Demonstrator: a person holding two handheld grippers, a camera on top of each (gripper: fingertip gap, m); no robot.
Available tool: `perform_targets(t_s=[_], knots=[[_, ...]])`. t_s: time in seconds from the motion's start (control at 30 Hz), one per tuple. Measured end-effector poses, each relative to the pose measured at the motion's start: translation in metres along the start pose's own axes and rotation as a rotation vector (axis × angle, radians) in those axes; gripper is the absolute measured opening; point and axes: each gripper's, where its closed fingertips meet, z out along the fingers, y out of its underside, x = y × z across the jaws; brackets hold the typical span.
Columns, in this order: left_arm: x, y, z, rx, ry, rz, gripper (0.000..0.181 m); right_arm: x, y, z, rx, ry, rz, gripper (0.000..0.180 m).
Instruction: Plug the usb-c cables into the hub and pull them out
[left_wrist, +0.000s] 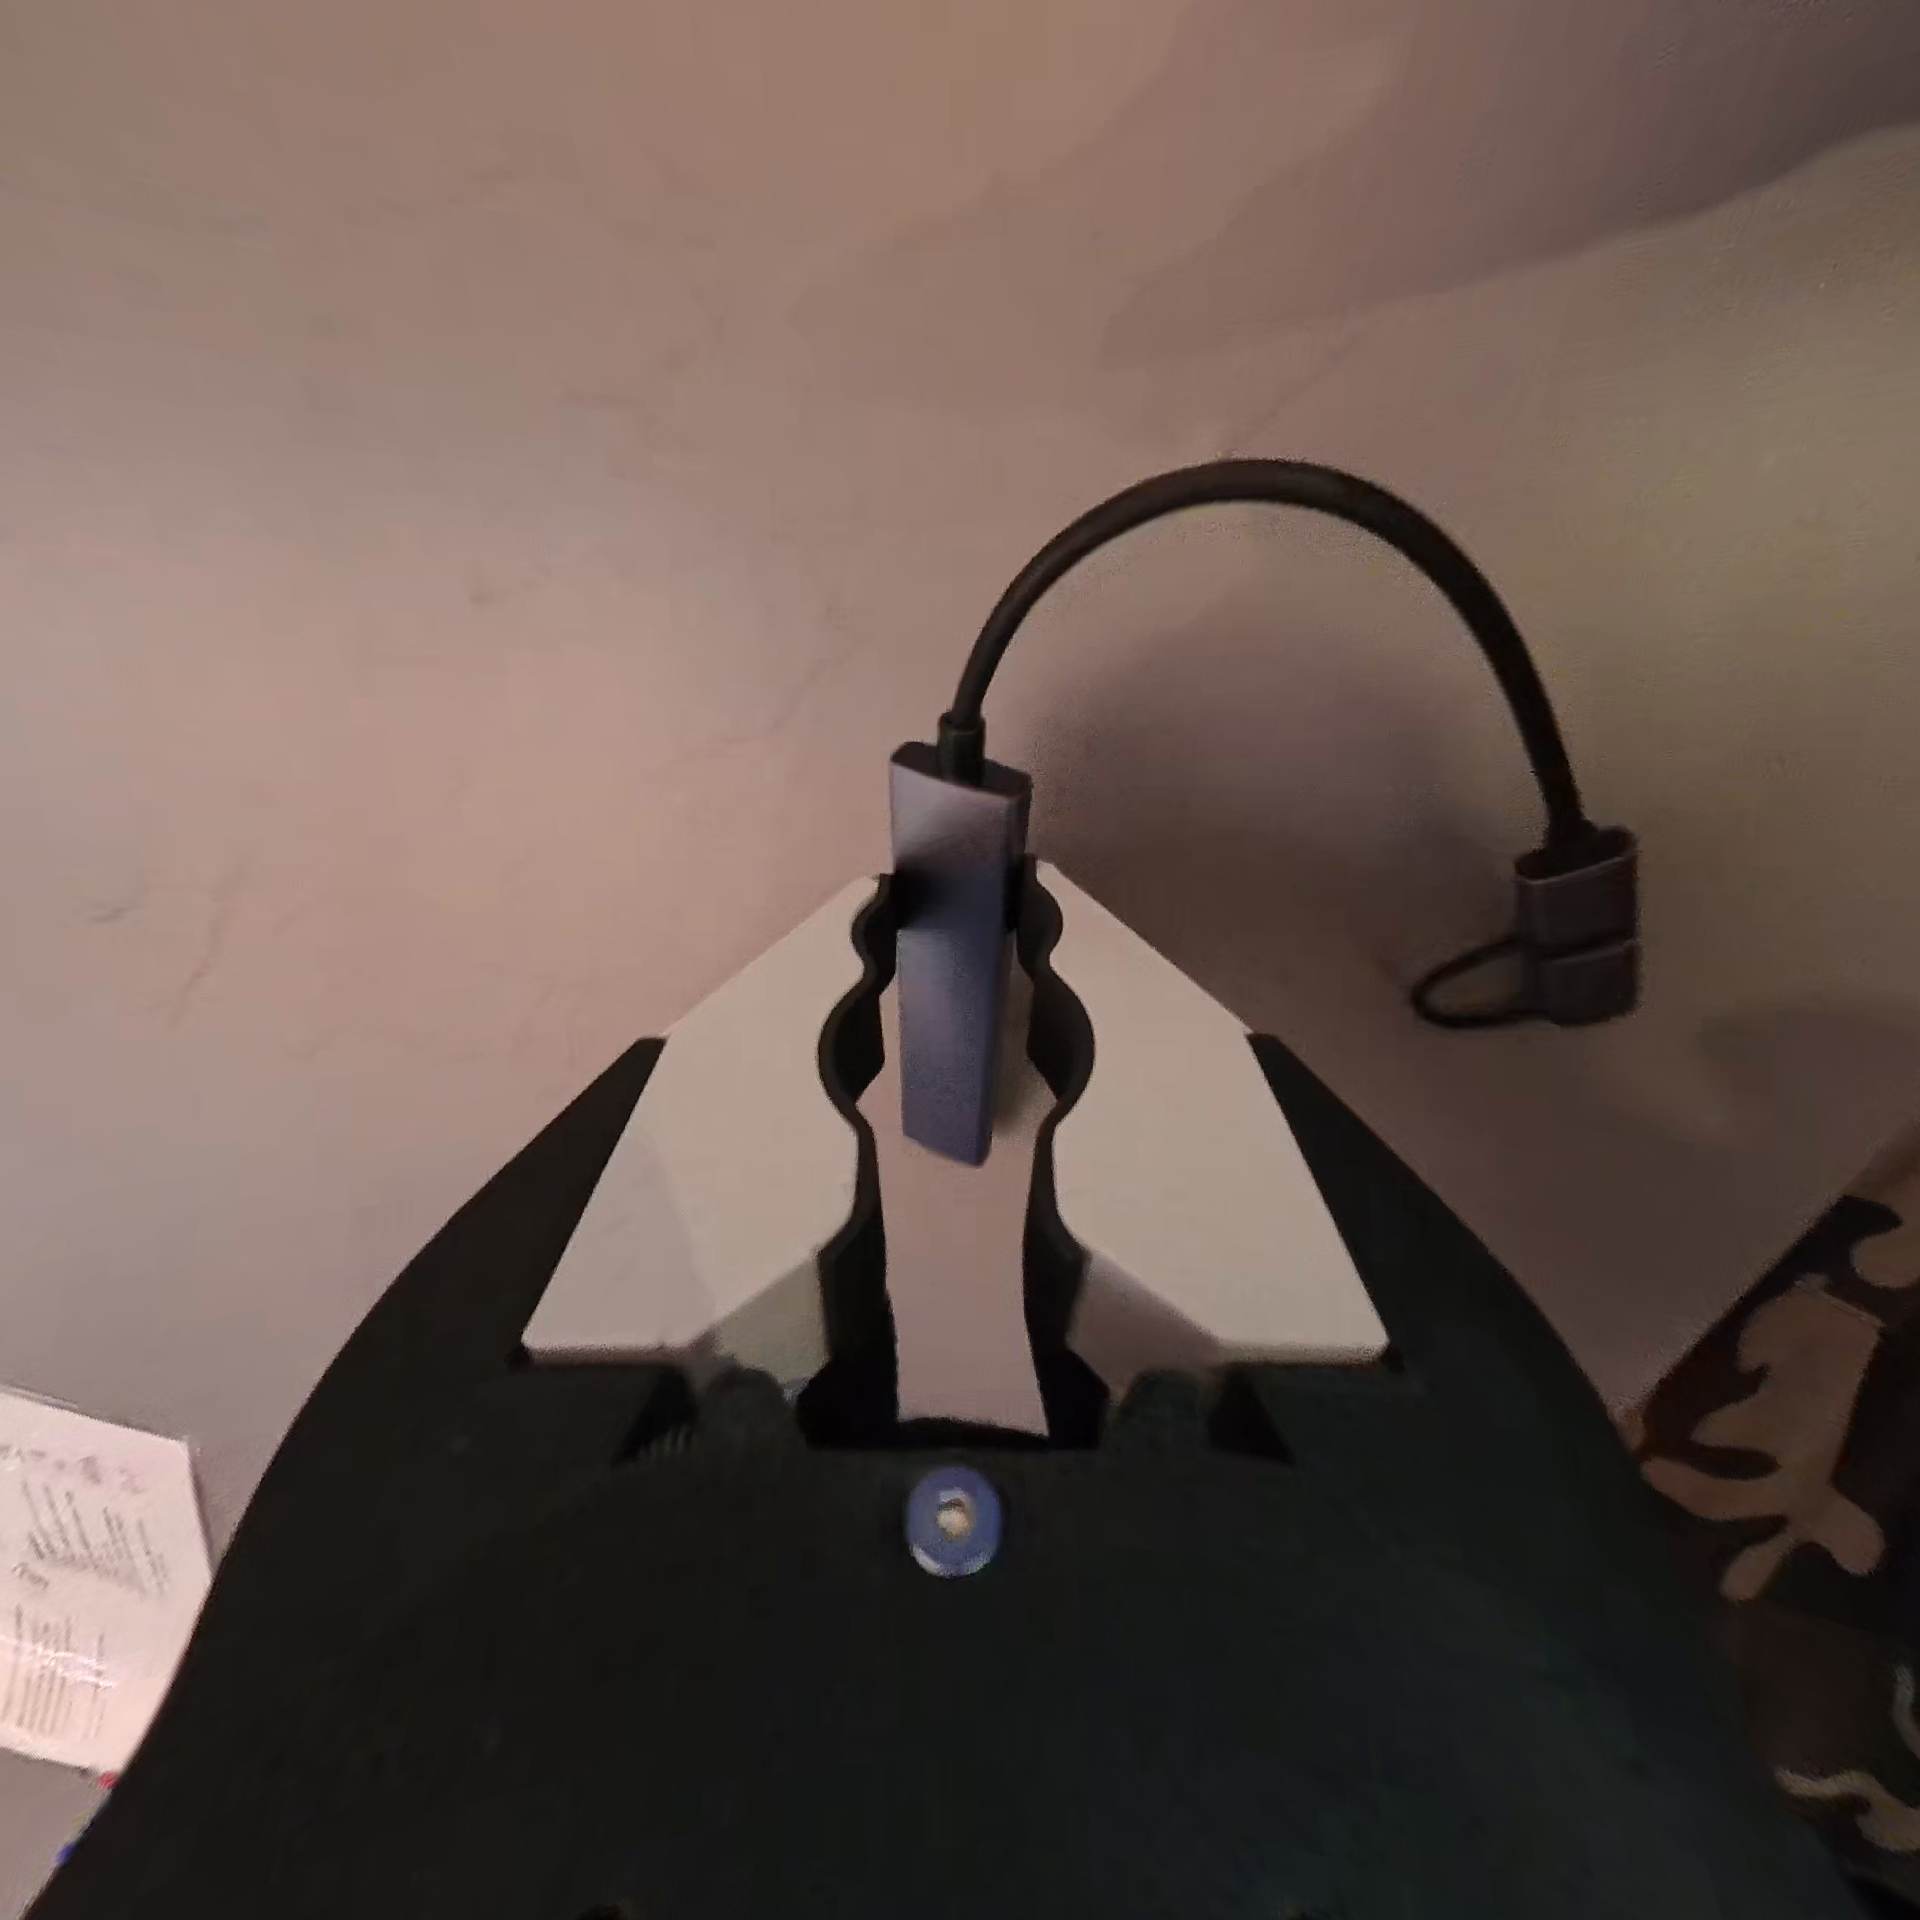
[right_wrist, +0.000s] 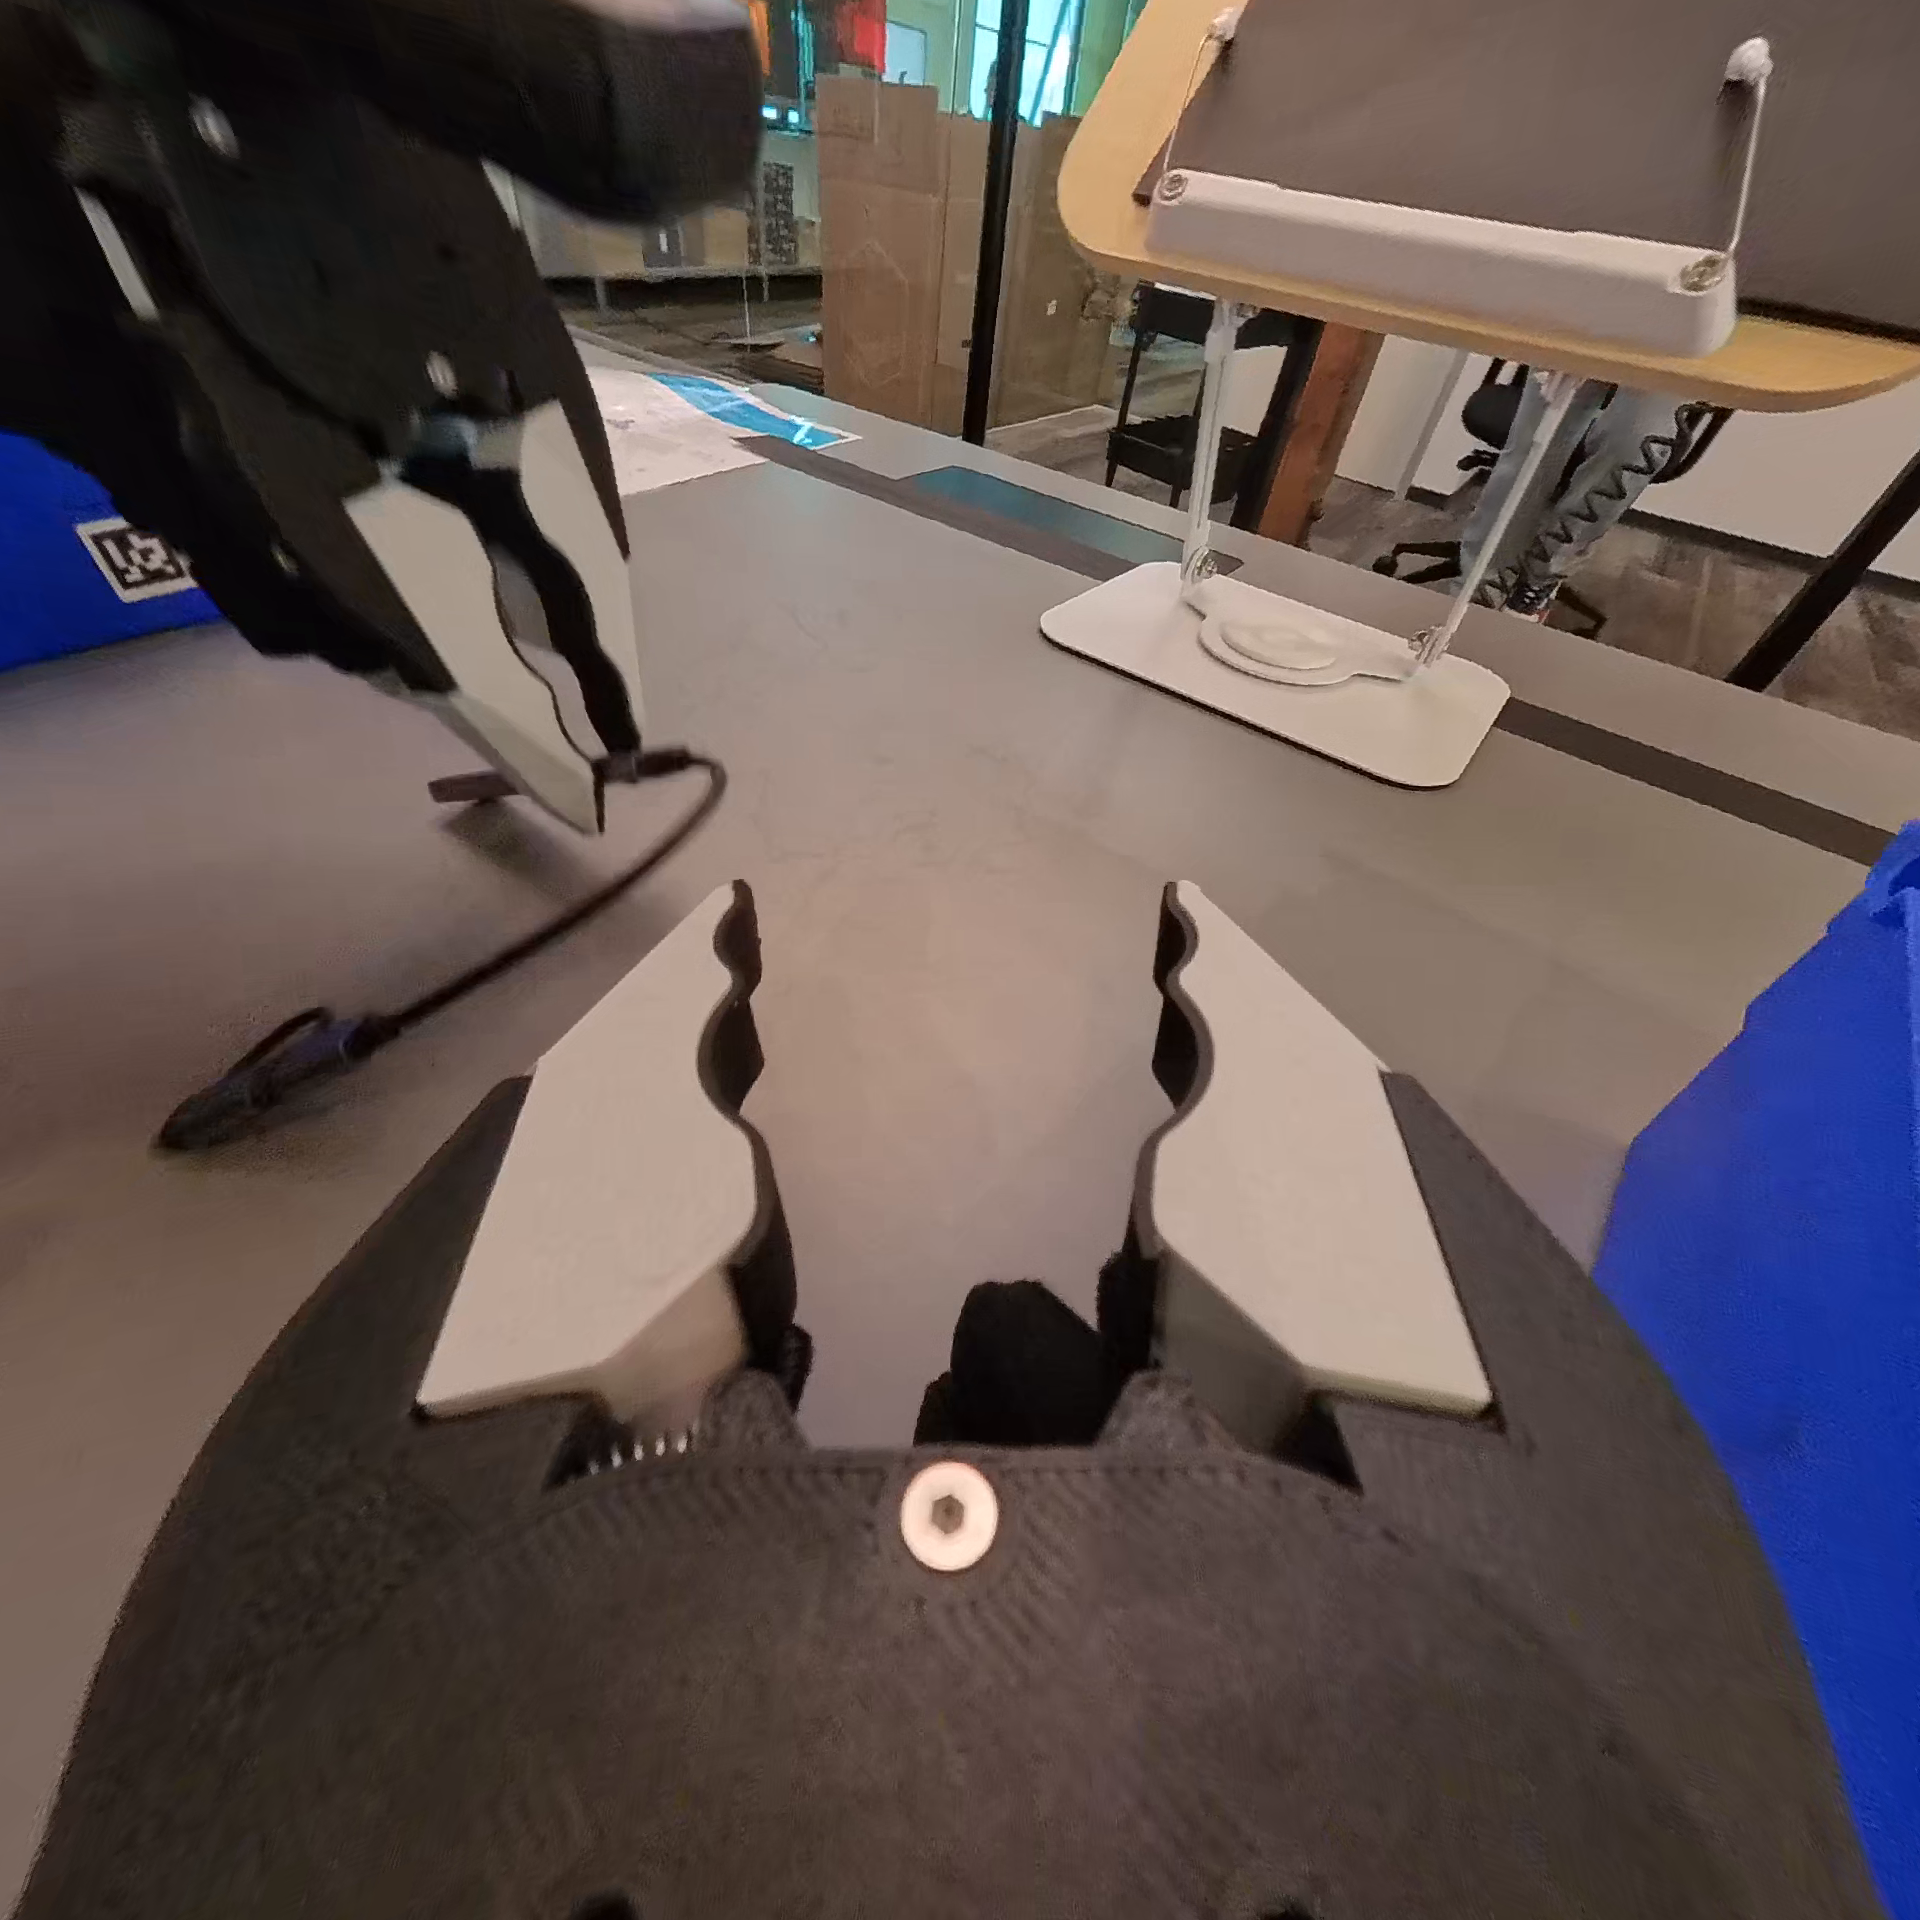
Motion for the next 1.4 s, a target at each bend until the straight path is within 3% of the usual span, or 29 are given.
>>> perform_targets(t_s=[0.27,0.37,0.47,0.57,0.7,0.83,0.93,1.1,1.2,1.4], knots=[[-0.002,-0.012,0.022,0.044,0.015,-0.069,0.022,-0.008,0.004,0.004,-0.035,0.004,-0.082,0.075],[-0.006,-0.015,0.015,0.084,0.002,-0.111,0.051,-0.01,0.005,0.005,-0.04,0.004,-0.098,0.074],[-0.006,-0.02,-0.016,0.176,-0.021,-0.123,0.058,-0.008,0.004,0.004,-0.03,0.003,-0.082,0.074],[-0.013,-0.01,-0.075,0.305,-0.098,-0.152,0.056,-0.006,0.002,0.002,-0.019,0.002,-0.069,0.074],[-0.048,0.059,-0.165,0.431,-0.293,-0.312,0.043,-0.008,0.003,0.003,-0.022,0.003,-0.083,0.074],[-0.08,0.187,-0.209,0.424,-0.429,-0.612,0.034,-0.009,0.002,0.003,-0.019,0.003,-0.092,0.074],[-0.08,0.276,-0.199,0.388,-0.42,-0.854,0.035,-0.008,0.002,0.002,-0.013,0.003,-0.086,0.074],[-0.068,0.348,-0.148,0.453,-0.315,-1.097,0.043,-0.009,0.002,0.002,-0.018,0.002,-0.096,0.074],[-0.065,0.362,-0.121,0.471,-0.223,-1.212,0.049,-0.01,0.003,0.003,-0.022,0.002,-0.104,0.074],[-0.072,0.372,-0.095,0.372,-0.232,-1.257,0.05,-0.009,0.002,0.003,-0.019,0.004,-0.099,0.074]])
